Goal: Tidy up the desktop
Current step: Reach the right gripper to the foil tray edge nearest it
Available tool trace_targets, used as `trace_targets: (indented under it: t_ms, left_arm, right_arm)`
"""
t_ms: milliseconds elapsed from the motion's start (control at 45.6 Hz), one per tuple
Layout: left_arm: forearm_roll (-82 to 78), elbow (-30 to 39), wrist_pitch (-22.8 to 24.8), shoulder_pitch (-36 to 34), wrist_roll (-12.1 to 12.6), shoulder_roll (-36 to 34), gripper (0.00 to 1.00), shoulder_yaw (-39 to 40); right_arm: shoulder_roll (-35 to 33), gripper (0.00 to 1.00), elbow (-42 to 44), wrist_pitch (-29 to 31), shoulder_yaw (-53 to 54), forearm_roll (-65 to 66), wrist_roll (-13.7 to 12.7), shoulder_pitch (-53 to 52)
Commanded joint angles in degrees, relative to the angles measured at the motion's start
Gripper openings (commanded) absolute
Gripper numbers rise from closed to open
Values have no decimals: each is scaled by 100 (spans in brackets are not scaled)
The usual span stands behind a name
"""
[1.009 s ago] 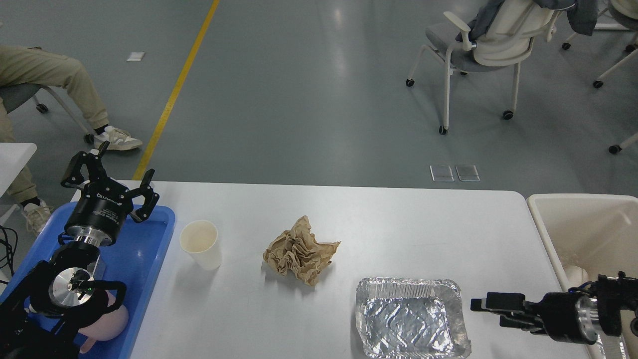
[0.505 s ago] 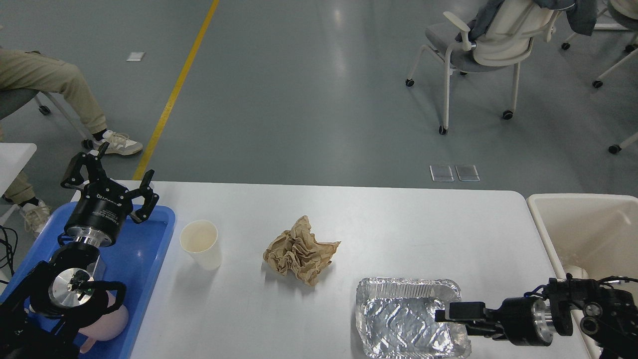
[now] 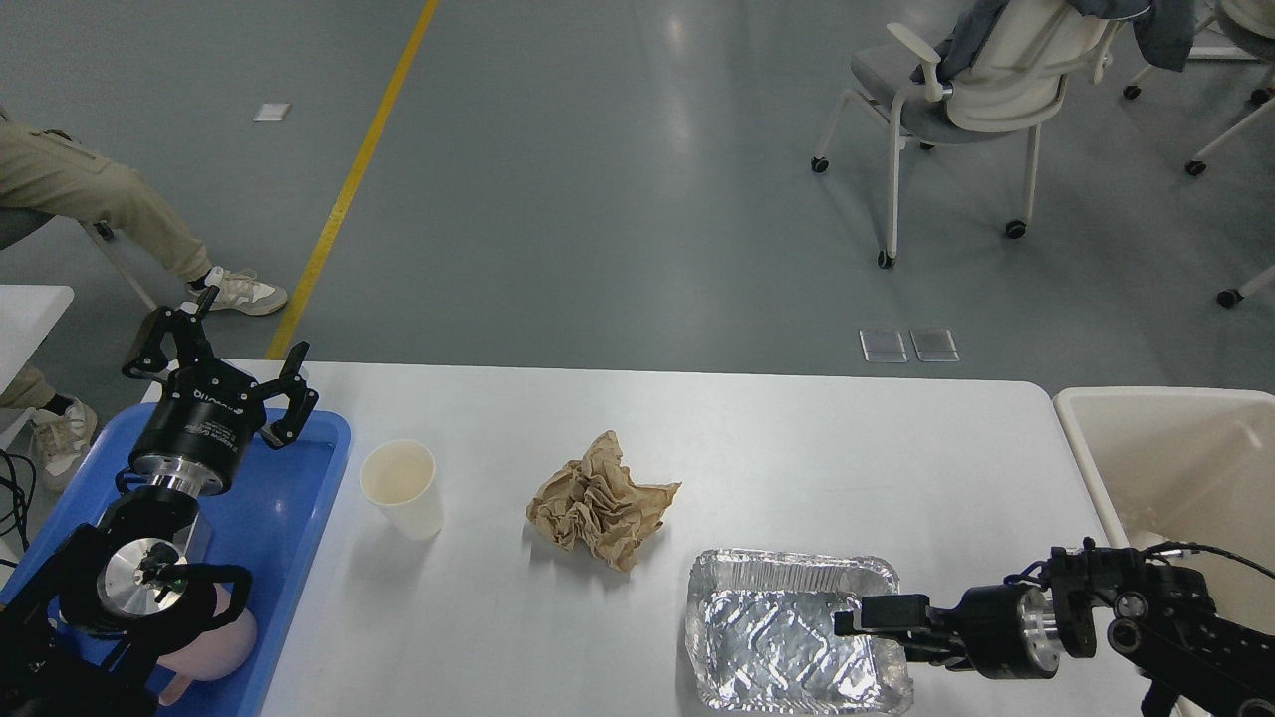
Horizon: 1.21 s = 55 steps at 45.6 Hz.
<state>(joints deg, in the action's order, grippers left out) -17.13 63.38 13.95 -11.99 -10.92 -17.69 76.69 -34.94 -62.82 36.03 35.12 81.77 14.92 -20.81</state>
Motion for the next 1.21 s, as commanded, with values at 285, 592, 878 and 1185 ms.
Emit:
trace_targets:
  t_ms: [285, 592, 878, 1185]
  left_arm:
    - [0, 8, 3, 4, -68, -6, 97, 4]
    - [0, 8, 11, 4, -68, -6, 97, 56]
    - [0, 8, 3, 4, -59, -6, 97, 109]
    - [0, 8, 3, 4, -68, -59, 97, 136]
  right_arm:
    - [409, 100, 323, -8, -58, -12, 72, 7]
    - [470, 99, 314, -175, -120, -21, 63, -2]
    - [672, 61, 674, -202, -348, -4, 63, -115]
    - [901, 40, 1255, -202, -919, -12, 371, -380]
